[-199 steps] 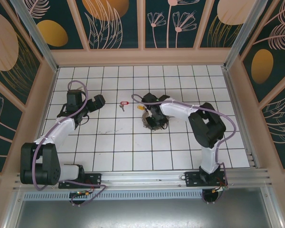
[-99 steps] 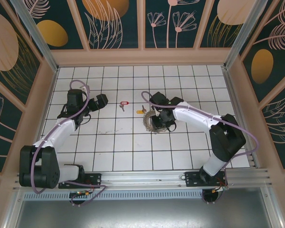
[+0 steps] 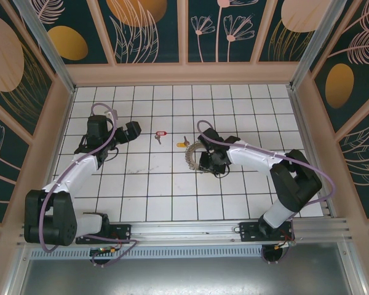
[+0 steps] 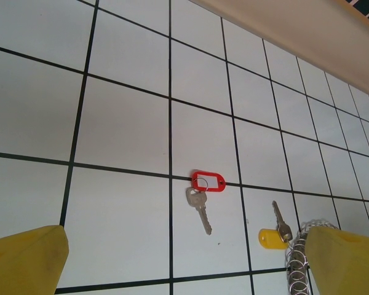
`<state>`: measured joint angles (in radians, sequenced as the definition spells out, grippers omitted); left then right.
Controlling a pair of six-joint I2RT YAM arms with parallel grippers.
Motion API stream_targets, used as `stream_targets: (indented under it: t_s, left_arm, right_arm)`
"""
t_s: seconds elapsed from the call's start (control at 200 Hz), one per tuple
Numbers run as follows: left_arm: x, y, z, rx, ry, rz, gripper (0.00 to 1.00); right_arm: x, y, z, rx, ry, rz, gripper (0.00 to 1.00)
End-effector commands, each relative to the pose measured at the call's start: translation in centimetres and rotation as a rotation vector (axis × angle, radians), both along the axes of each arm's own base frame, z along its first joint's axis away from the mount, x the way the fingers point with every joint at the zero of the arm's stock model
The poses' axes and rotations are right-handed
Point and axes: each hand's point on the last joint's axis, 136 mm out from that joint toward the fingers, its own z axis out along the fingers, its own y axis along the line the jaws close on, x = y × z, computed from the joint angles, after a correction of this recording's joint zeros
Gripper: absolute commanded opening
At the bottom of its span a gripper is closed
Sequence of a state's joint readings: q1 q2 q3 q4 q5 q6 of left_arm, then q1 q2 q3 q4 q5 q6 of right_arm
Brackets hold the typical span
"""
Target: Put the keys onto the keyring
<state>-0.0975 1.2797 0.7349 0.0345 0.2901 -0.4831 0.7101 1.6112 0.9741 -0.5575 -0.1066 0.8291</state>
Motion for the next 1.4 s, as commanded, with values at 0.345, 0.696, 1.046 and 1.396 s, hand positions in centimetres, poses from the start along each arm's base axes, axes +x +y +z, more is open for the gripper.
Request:
stream_targets:
  t_s: [0.345, 0.696, 1.046, 1.396]
  left_arm:
    - [-0.4, -0.2, 2.4, 0.0, -0.078, -0.011, 0.99]
    - [-0.6, -0.1, 3.1, 0.002, -0.1, -0.009, 0.99]
    - [-0.7, -0.5, 3.6, -0.011, -0.124, -0.035, 0.98]
    - [-2.5, -4.1, 6.9, -0.085, -0.321, -0.217, 0.94]
  right_arm:
    - [0.3, -2.0, -2.0, -0.075, 0.029, -0.149, 0.2]
    - [0.7, -2.7, -3.0, -0.11, 0.0, -0.154, 0.15]
    - [3.2, -3.3, 1.3, -0.195, -0.242, 0.023, 0.05]
    - [2.8, -1.1, 4.8, -0.104, -0.515, 0.462, 0.0]
